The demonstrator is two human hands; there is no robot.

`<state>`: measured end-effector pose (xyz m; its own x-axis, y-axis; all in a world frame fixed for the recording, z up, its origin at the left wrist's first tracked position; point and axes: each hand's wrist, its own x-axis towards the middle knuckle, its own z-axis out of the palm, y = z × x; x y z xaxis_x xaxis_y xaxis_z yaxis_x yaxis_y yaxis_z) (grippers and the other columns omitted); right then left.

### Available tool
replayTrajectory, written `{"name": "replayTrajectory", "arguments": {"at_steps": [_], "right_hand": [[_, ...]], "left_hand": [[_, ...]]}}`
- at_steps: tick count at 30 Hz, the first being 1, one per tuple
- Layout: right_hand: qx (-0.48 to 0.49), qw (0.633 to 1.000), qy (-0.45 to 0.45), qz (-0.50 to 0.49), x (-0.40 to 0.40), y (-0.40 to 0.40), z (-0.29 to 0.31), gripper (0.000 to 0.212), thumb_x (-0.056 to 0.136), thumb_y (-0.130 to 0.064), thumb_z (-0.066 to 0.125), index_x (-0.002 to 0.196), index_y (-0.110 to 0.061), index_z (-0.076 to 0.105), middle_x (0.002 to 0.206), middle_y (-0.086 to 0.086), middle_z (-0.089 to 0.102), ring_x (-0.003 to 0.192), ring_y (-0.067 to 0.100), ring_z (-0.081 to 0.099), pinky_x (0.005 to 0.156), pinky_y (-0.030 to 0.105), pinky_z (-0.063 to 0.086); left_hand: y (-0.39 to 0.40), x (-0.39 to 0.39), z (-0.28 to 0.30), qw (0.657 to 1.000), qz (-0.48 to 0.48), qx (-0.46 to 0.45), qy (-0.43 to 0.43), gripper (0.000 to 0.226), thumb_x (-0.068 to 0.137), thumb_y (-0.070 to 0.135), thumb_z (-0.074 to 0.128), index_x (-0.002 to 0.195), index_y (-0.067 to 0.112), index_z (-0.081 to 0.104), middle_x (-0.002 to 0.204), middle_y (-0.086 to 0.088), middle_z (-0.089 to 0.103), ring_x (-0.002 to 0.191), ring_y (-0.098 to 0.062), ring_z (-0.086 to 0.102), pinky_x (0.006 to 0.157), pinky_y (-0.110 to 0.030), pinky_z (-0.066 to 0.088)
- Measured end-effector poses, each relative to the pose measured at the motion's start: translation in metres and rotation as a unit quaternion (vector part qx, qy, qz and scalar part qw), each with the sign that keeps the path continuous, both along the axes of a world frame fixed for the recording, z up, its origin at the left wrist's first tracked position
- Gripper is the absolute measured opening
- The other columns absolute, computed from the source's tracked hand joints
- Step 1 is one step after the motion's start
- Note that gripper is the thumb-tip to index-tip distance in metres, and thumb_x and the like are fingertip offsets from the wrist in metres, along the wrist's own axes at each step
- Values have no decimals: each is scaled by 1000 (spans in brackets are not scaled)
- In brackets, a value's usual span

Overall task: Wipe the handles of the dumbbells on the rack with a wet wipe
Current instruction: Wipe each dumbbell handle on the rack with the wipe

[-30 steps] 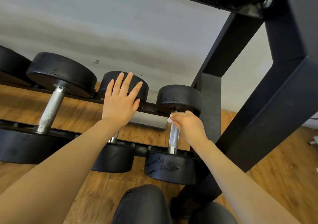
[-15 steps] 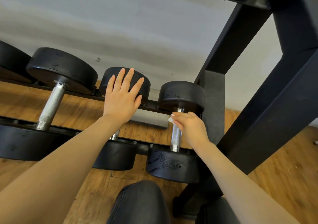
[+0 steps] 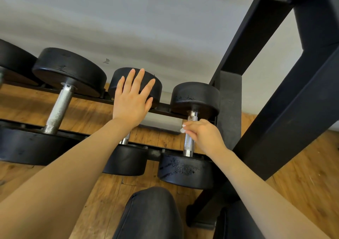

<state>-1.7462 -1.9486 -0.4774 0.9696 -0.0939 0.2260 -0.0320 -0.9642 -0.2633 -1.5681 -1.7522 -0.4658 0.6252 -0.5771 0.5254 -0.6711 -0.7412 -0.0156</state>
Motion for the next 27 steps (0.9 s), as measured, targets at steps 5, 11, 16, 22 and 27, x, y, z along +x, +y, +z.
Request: {"name": "replayTrajectory", "arguments": {"at_steps": [5, 11, 16, 22, 27], "right_hand": [[-43, 999, -4, 30, -5, -1, -6, 16, 86, -17, 72, 101, -17, 77, 108, -3, 73, 93, 23, 65, 75, 41, 58], [-164, 983, 39, 72, 9, -5, -3, 12, 91, -21, 66, 98, -17, 76, 104, -1, 73, 85, 23, 63, 71, 40, 57], [-180, 972, 111, 100, 7, -8, -4, 22, 98, -28, 55, 112, -21, 71, 120, -4, 67, 103, 20, 62, 84, 38, 53], [-103, 983, 133, 69, 5, -5, 1, 31, 100, -36, 50, 114, -19, 71, 122, -4, 66, 112, 18, 60, 91, 36, 50], [-215, 969, 97, 70, 8, -6, 5, 17, 93, -33, 63, 103, -25, 74, 113, -5, 69, 94, 21, 64, 71, 38, 57]], "left_hand": [[0, 0, 1, 1000, 4, 4, -4, 54, 99, 42, 49, 149, 24, 40, 160, -14, 27, 148, -37, 21, 119, -51, 16], [-1, 1, 0, 1000, 8, 8, -5, 54, 99, 43, 49, 149, 24, 40, 160, -13, 27, 148, -36, 21, 119, -51, 16], [-1, 1, -1, 1000, 10, 8, -9, 53, 99, 43, 48, 149, 25, 41, 160, -13, 27, 148, -36, 21, 119, -50, 15], [-1, 1, 0, 1000, 11, 10, -2, 54, 99, 45, 46, 149, 26, 40, 161, -12, 27, 149, -36, 20, 119, -50, 15], [-1, 1, 0, 1000, 13, 13, -1, 54, 100, 45, 46, 149, 26, 39, 161, -12, 26, 149, -35, 20, 119, -50, 14]]}}
